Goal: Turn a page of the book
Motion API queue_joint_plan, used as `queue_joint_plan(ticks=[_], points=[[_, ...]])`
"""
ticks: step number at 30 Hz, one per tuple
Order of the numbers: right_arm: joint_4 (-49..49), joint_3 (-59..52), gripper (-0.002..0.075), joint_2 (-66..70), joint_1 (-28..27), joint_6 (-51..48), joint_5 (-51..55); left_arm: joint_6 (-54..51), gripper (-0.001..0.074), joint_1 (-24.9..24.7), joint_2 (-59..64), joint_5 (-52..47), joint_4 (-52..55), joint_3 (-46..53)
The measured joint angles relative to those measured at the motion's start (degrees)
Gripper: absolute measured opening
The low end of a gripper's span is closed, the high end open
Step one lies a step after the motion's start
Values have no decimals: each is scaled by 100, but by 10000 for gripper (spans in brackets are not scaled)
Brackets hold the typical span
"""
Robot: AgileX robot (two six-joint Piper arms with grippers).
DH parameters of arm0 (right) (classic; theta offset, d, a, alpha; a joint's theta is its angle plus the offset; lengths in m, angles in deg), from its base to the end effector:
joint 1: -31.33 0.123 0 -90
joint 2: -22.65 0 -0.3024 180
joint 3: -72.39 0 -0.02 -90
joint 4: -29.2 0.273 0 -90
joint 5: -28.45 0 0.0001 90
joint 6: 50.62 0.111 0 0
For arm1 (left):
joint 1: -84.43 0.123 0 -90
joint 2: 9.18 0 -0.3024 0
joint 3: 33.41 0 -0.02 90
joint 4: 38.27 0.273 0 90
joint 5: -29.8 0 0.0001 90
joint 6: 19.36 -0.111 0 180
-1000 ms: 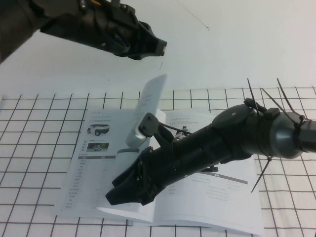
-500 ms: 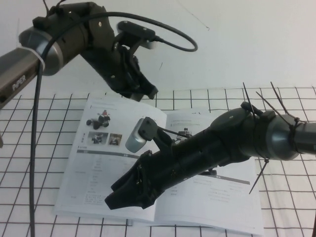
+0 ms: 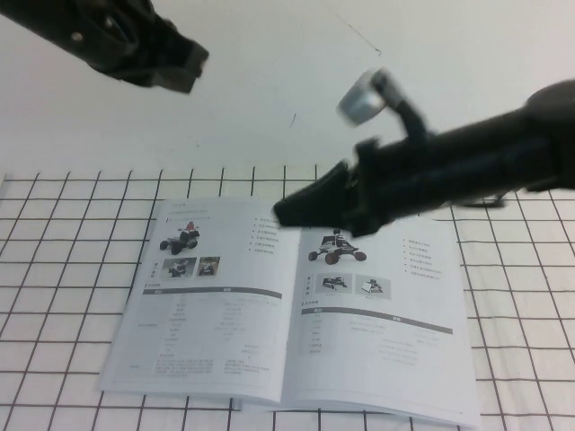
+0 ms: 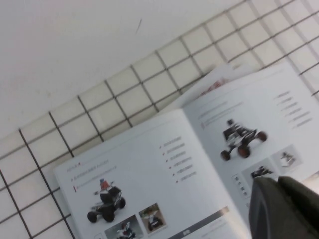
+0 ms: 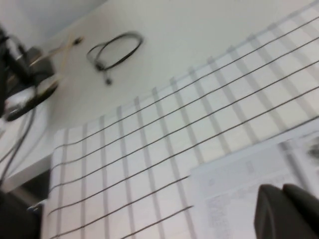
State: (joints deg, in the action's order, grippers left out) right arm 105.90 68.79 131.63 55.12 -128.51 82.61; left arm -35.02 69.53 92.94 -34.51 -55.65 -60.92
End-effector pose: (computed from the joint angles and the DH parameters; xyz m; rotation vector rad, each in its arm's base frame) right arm 0.3399 0.2456 0.2786 -1.0813 1.9036 1.1555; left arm 0.3721 -0.1300 0.4311 0.5986 2.3247 -0.3842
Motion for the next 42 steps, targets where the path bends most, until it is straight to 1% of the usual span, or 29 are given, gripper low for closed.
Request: queue_joint_plan(ticks=[3, 6, 8, 13, 15, 17, 21, 24, 29, 32, 36, 38, 42], points=[[-643, 109, 8, -852, -544, 617, -311, 1, -2, 0, -839, 10, -132, 184], [-1816, 149, 4, -1738, -921, 1264, -699, 1, -2, 0, -1714, 163, -175, 685], [-2714, 149, 2, -2270, -1018, 1769, -810, 12, -3, 0, -2315, 402, -234, 1178], [-4936, 24, 1, -3464, -1031, 3182, -675, 164, -2, 0, -3971, 1243, -465, 2921], [-5522, -200, 1, -3972, -1031, 3641, -619, 200, -3, 0, -4661, 1562, -569, 3701], [-5829, -498, 1, -4476, -1031, 3934, -605, 222, -2, 0, -5301, 1874, -735, 4374], [-6036, -1445, 1, -5728, -1031, 4374, -869, 340, -2, 0, -6509, 2387, -1129, 5807], [-6016, -2431, 1, -6784, -1031, 4555, -1351, 452, -2, 0, -7281, 2687, -1273, 6693], [-6006, -4098, 1, -7957, -1031, 4543, -2478, 469, -2, 0, -7779, 3396, -1351, 7852], [-6006, -4935, 1, -8352, -1031, 4465, -2944, 469, -2, 0, -7794, 3968, -1385, 8294], [-6006, -5593, 1, -8491, -1031, 4441, -3097, 469, -3, 0, -7769, 4836, -1430, 8788], [-6006, -5883, 1, -8491, -1031, 4437, -3097, 469, -3, 0, -7747, 5029, -1444, 9011], [-6006, -6413, 1, -8491, -1031, 4428, -3097, 469, -2, 0, -7747, 5050, -1444, 9391]])
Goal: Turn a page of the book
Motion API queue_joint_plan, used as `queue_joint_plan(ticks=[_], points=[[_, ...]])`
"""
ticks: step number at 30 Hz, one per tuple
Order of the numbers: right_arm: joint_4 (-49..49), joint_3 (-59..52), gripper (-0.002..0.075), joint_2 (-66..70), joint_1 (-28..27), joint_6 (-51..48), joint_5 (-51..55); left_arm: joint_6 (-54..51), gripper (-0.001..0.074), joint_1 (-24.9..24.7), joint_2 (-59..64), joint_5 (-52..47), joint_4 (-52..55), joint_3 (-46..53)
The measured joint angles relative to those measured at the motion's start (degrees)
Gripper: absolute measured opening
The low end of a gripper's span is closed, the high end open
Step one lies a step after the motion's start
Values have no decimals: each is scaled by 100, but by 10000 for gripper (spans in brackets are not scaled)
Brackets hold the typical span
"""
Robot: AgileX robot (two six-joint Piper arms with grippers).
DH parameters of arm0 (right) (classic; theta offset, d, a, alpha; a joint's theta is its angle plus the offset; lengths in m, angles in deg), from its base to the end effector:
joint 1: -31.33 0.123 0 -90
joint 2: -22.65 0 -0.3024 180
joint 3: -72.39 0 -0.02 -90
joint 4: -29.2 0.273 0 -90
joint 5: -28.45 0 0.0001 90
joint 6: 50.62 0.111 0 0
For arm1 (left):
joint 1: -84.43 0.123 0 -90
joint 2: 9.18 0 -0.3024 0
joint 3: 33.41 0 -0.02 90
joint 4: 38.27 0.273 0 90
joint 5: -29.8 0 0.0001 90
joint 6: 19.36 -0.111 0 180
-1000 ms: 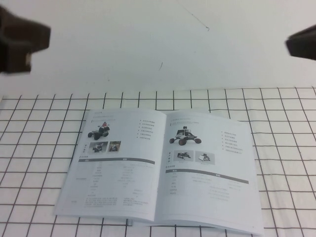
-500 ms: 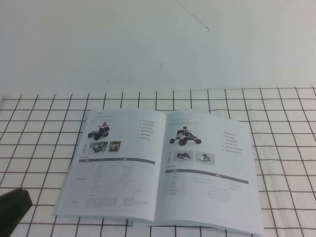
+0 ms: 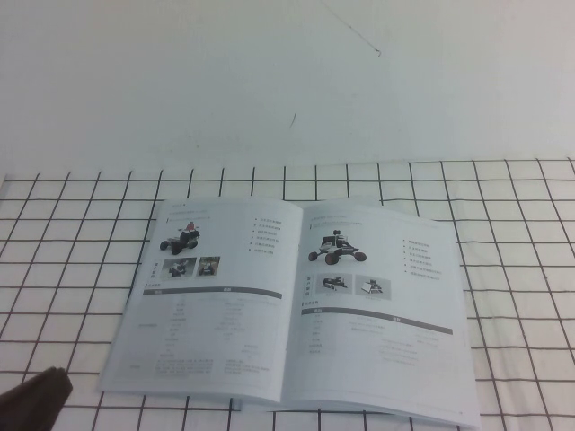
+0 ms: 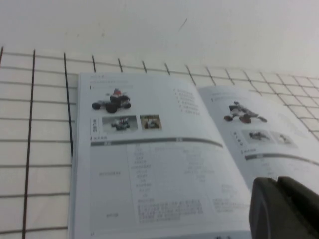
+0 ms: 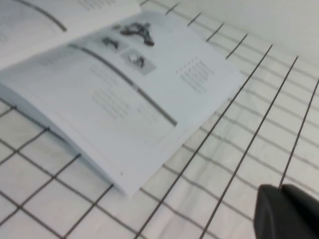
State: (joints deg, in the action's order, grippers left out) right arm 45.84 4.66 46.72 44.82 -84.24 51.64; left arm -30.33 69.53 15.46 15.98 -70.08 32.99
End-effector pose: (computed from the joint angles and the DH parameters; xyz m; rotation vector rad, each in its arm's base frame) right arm 0.0924 0.0351 0.2126 -0.6138 1.8922 0.0588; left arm 0.0986 -0.0408 0.2395 0.0093 1.8270 -0.5475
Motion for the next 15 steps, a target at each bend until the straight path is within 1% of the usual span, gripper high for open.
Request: queue_joint_plan(ticks=[4, 8, 11, 15], points=[[0, -483, 1, -21, 0, 0, -54, 0, -3, 0, 0, -40, 0, 351], [13, -892, 0, -28, 0, -13, -416, 0, -2, 0, 0, -126, 18, 689], [24, -1090, 0, -28, 0, -13, -657, -117, -3, 29, -110, 111, 582, 1000], [24, -1142, 0, -28, 0, -17, -794, -180, -2, 230, -930, 15, 1584, 1219]])
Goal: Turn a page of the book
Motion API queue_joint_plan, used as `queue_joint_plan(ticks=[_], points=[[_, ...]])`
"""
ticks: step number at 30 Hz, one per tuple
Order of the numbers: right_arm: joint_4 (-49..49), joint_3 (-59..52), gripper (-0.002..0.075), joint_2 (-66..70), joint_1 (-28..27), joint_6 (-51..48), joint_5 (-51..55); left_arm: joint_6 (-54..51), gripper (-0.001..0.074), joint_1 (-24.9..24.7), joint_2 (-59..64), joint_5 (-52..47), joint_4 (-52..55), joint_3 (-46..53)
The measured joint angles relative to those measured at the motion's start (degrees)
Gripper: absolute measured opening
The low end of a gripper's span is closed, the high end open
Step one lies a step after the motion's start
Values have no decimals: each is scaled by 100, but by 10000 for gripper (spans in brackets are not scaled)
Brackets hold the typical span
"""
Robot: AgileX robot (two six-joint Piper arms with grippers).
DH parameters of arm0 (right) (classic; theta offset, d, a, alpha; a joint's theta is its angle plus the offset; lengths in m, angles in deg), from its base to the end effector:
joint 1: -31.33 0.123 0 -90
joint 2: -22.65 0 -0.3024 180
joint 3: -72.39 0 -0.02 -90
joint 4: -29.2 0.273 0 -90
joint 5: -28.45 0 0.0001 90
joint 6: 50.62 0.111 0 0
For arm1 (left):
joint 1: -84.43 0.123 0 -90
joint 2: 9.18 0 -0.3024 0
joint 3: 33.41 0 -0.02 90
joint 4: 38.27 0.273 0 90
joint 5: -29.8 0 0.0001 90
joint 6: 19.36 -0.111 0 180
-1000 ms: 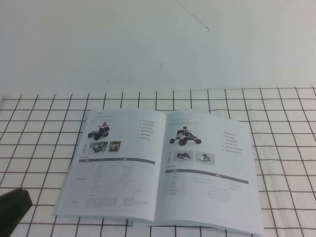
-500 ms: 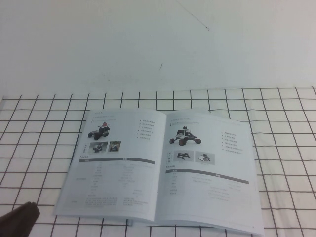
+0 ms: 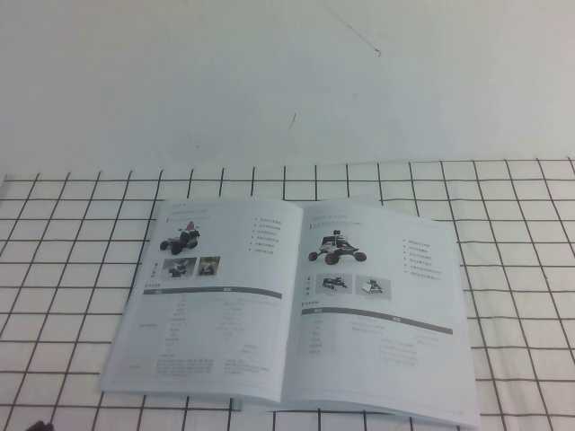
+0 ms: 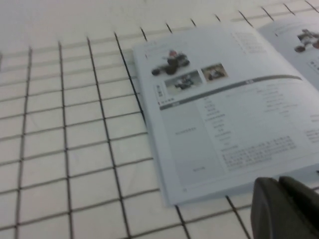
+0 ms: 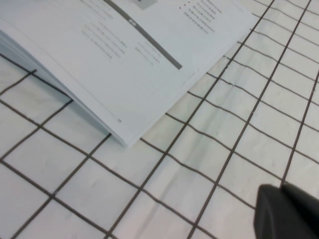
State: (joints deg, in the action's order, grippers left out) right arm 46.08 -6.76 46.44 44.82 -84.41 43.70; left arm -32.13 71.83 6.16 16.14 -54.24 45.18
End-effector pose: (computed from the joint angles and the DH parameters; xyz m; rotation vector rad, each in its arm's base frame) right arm 0.0874 0.0297 0.1520 -0.5930 1.9629 0.0352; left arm 0.0843 -0.0263 0.1716 0.2055 1.8643 -0.2457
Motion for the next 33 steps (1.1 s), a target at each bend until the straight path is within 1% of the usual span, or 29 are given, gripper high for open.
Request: queue_joint_plan(ticks=[3, 8, 12, 15, 33], points=[[0, -10, 0, 0, 0, 0, -32, -11, -2, 218, -407, -57, 356, 11], [11, -10, 0, 0, 0, 0, -46, 51, -2, 527, -813, -154, 324, 34], [22, -10, 0, 0, 0, 0, -67, 62, -3, 764, -851, -541, 324, 32], [22, -10, 0, 0, 0, 0, -67, 99, -2, 913, -851, -562, 324, 32], [32, -10, 0, -56, -4, -13, -67, 149, -3, 939, -851, -562, 324, 32]])
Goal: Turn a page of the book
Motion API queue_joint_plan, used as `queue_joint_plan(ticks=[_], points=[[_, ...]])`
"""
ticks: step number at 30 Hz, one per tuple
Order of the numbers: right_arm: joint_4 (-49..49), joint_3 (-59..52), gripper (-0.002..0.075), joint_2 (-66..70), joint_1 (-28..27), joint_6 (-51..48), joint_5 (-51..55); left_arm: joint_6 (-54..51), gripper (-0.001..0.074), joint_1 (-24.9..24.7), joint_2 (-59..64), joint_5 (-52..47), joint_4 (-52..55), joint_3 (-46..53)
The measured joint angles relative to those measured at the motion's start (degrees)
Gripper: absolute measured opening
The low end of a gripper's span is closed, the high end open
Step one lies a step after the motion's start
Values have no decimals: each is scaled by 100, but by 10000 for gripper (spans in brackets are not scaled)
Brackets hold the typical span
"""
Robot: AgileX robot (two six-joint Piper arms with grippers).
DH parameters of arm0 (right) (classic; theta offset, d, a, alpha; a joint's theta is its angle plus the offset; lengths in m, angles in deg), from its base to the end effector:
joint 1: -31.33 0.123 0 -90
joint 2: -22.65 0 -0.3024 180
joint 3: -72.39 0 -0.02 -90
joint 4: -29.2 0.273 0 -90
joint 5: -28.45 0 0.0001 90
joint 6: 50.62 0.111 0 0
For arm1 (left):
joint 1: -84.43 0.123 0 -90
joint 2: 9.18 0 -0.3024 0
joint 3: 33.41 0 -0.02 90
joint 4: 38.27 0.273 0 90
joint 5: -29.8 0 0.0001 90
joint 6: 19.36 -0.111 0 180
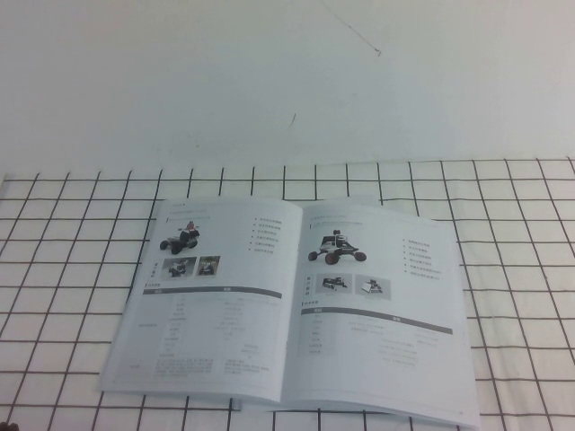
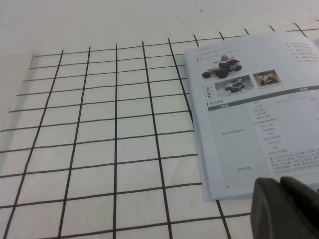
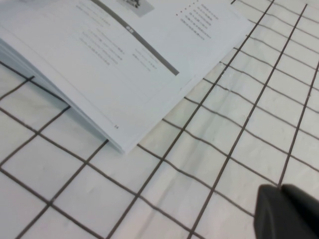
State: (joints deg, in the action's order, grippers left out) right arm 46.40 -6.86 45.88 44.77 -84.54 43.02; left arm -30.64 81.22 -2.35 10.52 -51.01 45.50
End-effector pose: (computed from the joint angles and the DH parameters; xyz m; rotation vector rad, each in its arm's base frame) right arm 0.0876 0.0295 0.1535 -0.5823 1.9455 0.0338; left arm 0.0770 -0.0124 0.1712 0.0904 1.8238 -0.1155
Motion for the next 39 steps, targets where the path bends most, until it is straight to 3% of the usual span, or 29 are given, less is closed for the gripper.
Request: queue_joint_plan(ticks=[13, 39], points=[[53, 0, 0, -1643, -1013, 0, 519, 30, -4, 0, 0, -12, -10, 0], [322, 0, 0, -1666, -1037, -9, 850, 33, -3, 0, -9, -12, -10, 0]])
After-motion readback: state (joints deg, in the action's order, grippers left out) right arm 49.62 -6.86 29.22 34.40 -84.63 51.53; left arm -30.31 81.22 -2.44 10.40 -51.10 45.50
